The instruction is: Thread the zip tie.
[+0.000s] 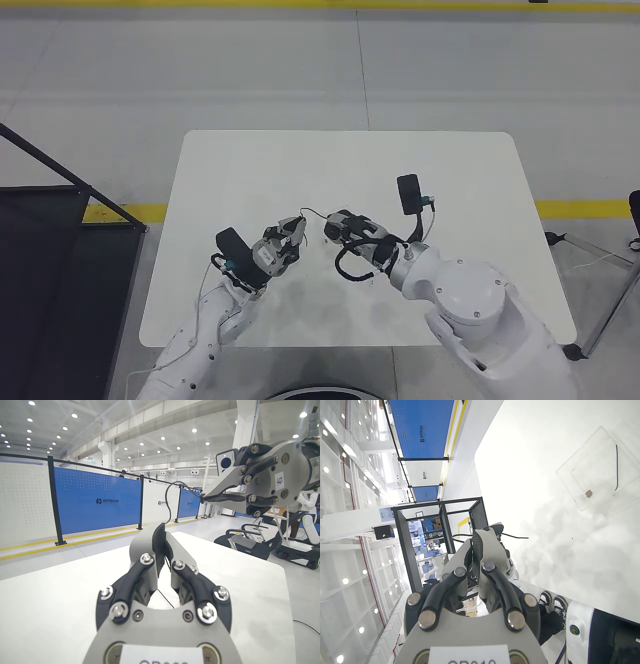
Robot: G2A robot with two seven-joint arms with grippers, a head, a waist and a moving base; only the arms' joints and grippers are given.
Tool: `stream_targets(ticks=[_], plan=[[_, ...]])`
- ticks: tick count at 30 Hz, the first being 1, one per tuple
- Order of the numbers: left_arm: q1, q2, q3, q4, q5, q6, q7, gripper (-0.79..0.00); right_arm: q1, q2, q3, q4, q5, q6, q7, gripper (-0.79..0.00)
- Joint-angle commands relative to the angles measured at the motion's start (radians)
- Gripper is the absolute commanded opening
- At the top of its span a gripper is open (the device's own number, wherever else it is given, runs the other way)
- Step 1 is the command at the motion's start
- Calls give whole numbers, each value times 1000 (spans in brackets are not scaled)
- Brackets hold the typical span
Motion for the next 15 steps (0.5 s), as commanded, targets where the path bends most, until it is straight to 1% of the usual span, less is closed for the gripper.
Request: stream_targets(ticks=[1,7,15], plan=[[4,-1,-1,-6,-5,20,-1,-785,-1,-1,0,0,-4,2,1,-785],[8,-6,3,-17,-4,76,-2,-785,-3,-5,3,0,-14,-1,9,-785],[7,-12,9,-19,-18,114,2,-785,5,-6,-2,-1,-58,20,34,-785]])
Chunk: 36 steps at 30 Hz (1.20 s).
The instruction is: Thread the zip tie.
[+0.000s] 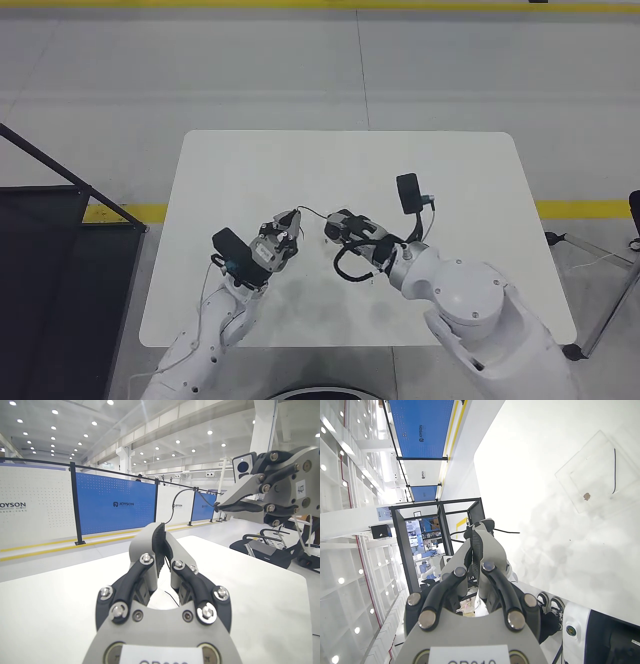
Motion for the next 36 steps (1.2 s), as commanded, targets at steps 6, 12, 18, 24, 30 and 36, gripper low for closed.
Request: stream_targets(ticks=[6,12,18,24,30,36], plan=[[1,-4,-1,-1,-20,19,3,-785,17,3,-10,-4,-64,51,34,-785],[1,-6,-2,0,-22,24,9,-785,38,9,-24,-9,-132,100,75,-785],[0,-6,-2,3,0,10,13,-785,52,12,-31,-12,-179,124,110,-785],[0,-5,2,8,31,-8,26,-785,57,0,-100,3,-227,128,79,-785],[0,-4,0,13,38,-22,37,-785,74,-13,-124,12,-236,158,63,-785],[1,-4,-4,15,38,-24,38,-785,35,-25,-77,3,-169,81,27,-785]])
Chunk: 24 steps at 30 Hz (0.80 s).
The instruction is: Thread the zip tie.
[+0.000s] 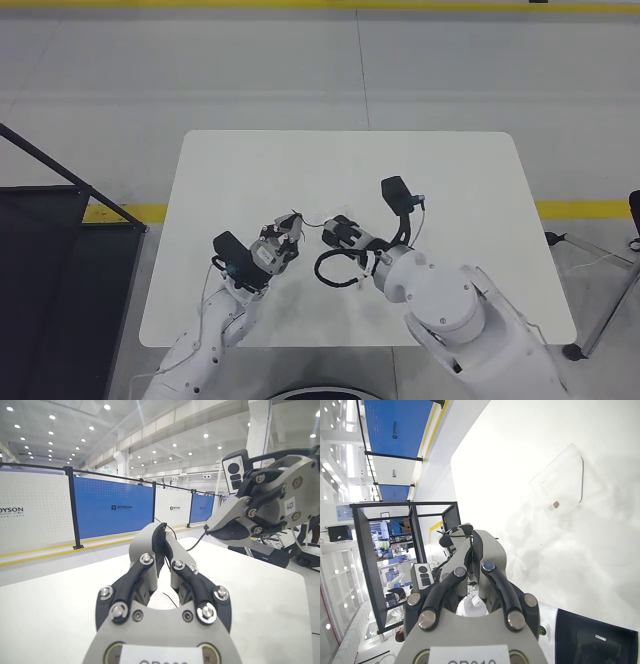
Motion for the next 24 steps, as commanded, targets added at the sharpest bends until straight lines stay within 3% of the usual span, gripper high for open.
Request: stream_targets(ticks=[1,16,17,18,24], plan=[[-1,0,-1,0,-1,1,-2,-785,-16,-1,16,-5,14,-25,-6,-785],[0,-5,-5,-4,-48,7,-13,-785,-101,-6,85,-28,44,-118,-25,-785],[0,-5,-5,-4,-48,7,-13,-785,-100,-6,84,-27,37,-108,-25,-551],[0,-5,-5,-4,-48,7,-13,-785,-98,-6,81,-27,29,-96,-23,-28],[0,-5,-5,-4,-48,7,-13,-785,-92,-9,74,-36,4,-60,-14,0]])
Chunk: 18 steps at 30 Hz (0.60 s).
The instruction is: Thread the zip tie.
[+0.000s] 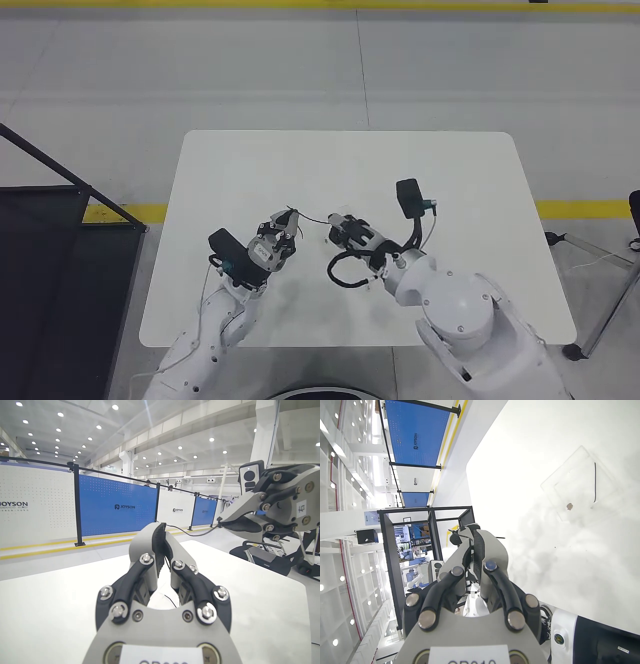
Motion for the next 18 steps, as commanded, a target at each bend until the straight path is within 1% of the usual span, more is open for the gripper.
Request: stream_targets(ticks=[1,5,7,10,14,15,18], plan=[[0,0,0,0,0,0,0,-785,-6,1,3,-9,-7,2,3,0],[0,0,0,0,0,0,0,-785,-34,7,9,-38,-42,-2,23,0],[5,-1,-1,-13,-11,15,-25,-785,-52,10,10,-53,-60,-11,33,0],[8,-2,2,-21,-13,20,-40,-785,-79,13,5,-68,-83,-50,36,0],[4,-6,10,-19,-10,42,-54,-785,-108,7,3,-65,-83,-109,-8,0],[4,-7,10,-19,-12,60,-52,-785,-112,5,3,-61,-85,-107,-28,0],[4,-7,10,-19,-12,60,-52,-785,-112,5,3,-61,-85,-107,-28,0]])
